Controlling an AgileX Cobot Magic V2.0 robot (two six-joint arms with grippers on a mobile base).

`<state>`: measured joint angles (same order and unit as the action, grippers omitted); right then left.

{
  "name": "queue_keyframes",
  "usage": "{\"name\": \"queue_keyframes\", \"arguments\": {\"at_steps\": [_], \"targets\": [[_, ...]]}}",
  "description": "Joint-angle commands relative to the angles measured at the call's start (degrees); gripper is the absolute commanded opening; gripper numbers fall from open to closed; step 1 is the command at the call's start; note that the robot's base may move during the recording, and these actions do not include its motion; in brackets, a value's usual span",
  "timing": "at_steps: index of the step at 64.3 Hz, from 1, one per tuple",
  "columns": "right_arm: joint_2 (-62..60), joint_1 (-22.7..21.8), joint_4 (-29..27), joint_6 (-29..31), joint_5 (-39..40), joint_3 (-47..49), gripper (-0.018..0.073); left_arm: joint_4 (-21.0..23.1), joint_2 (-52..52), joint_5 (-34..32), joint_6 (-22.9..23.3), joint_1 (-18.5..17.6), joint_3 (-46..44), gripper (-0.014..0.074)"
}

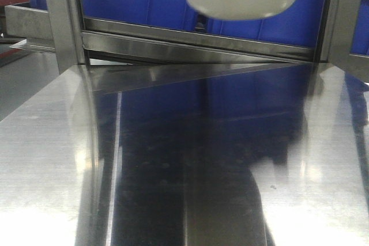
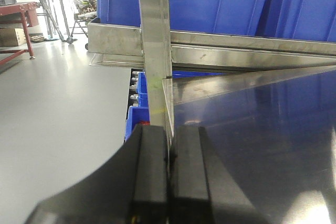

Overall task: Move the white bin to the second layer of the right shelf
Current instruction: 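Lift the white bin off the table with the right gripper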

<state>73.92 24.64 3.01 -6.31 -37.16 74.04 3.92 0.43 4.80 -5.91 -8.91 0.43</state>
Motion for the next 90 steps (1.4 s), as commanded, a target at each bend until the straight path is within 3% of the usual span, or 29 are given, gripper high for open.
{"name": "queue_keyframes", "arguments": {"at_steps": [1, 19, 40, 90], "targets": [[-7.22, -0.23, 0.65, 0.21, 7.53, -2.22, 0.0051, 0.31, 0.8, -4.8, 0.2, -0.41, 2.11, 0.0085], [-23.53, -2.06, 0.46, 0.21, 18.93, -21.13, 0.0057, 0.31, 0.8, -4.8, 0.2, -0.41, 2.11, 0.0085], [-39.36, -13.73, -0.54, 0.21, 20.09, -36.39, 0.0057, 0.31, 0.8, -4.8, 0.2, -0.41, 2.11, 0.0085], [-41.73, -14.35, -0.54, 0.21, 20.45, -37.81, 0.0057, 0.31, 0.8, -4.8, 0.2, -0.41, 2.11, 0.0085]]}}
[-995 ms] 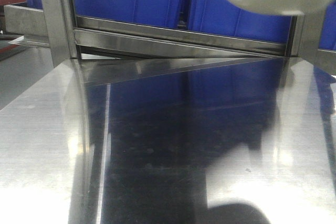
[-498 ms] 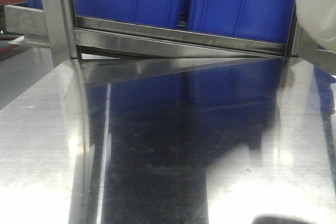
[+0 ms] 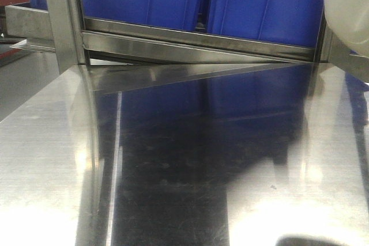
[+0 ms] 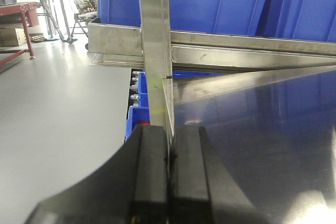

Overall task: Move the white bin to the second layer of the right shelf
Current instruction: 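Lift the white bin off the table with the right gripper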

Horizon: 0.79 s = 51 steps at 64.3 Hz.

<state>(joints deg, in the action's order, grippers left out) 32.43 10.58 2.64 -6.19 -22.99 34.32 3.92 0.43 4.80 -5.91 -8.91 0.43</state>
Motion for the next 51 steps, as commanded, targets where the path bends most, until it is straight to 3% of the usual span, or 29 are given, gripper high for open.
{"name": "queue_keyframes", "arguments": {"at_steps": [1, 51], "targets": [[-0.25, -0.29, -0.16, 0.08, 6.29, 1.9, 0.0057, 0.31, 0.8, -4.8, 0.2, -0.41, 2.11, 0.0085], [-0.25, -0.29, -0.16, 0.08, 6.29, 1.9, 0.0057, 0.31, 0.8, -4.8, 0.2, -0.41, 2.11, 0.0085]]}}
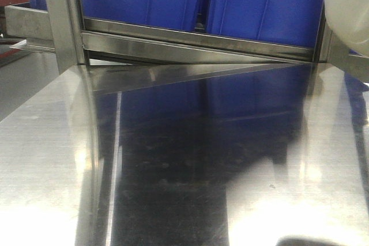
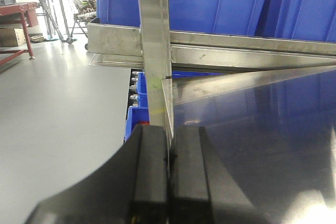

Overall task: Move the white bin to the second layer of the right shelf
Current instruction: 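Lift the white bin off the table with the right gripper, then back away from the table holding the bin in the right gripper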

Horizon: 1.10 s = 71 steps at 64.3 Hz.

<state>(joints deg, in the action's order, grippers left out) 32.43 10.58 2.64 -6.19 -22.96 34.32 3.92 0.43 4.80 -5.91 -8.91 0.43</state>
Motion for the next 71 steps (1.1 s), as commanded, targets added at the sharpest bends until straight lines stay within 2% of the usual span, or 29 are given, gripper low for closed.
{"name": "queue_keyframes", "arguments": {"at_steps": [1, 71], "targets": [[-0.25, -0.29, -0.16, 0.08, 6.25, 1.9, 0.0057, 0.31, 0.8, -4.8, 0.2, -0.41, 2.11, 0.0085], [-0.52, -0.29, -0.16, 0.08, 6.15, 1.9, 0.0056, 0.31, 0.8, -4.8, 0.2, -0.41, 2.11, 0.0085]]}}
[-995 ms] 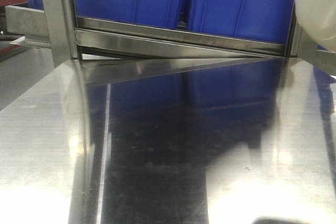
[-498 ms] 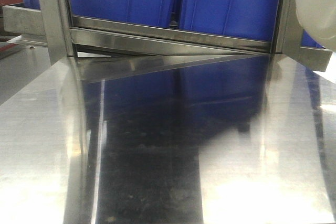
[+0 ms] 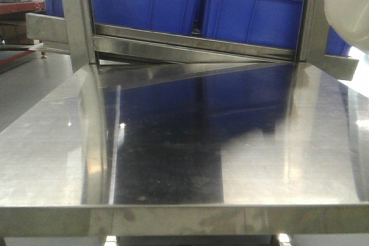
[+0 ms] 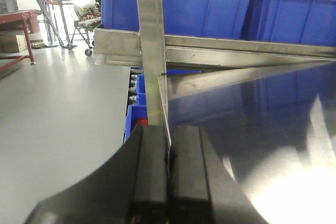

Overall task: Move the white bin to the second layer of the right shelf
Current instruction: 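Back away from the table holding the bin in the right gripper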

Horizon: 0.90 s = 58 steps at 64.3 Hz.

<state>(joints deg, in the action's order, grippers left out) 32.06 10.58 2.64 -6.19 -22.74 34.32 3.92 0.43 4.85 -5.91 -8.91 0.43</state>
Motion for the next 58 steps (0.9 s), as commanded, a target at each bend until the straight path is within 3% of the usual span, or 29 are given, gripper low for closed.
{"name": "queue_keyframes", "arguments": {"at_steps": [1, 58], "targets": [[-0.07, -0.29, -0.16, 0.08, 6.0, 1.9, 0.0056, 0.31, 0.8, -4.85, 0.2, -0.41, 2.11, 0.0085], [0.61, -0.29, -0.16, 0.08, 6.0, 1.9, 0.0056, 0.31, 0.8, -4.85, 0.2, -0.41, 2.11, 0.0085]]}}
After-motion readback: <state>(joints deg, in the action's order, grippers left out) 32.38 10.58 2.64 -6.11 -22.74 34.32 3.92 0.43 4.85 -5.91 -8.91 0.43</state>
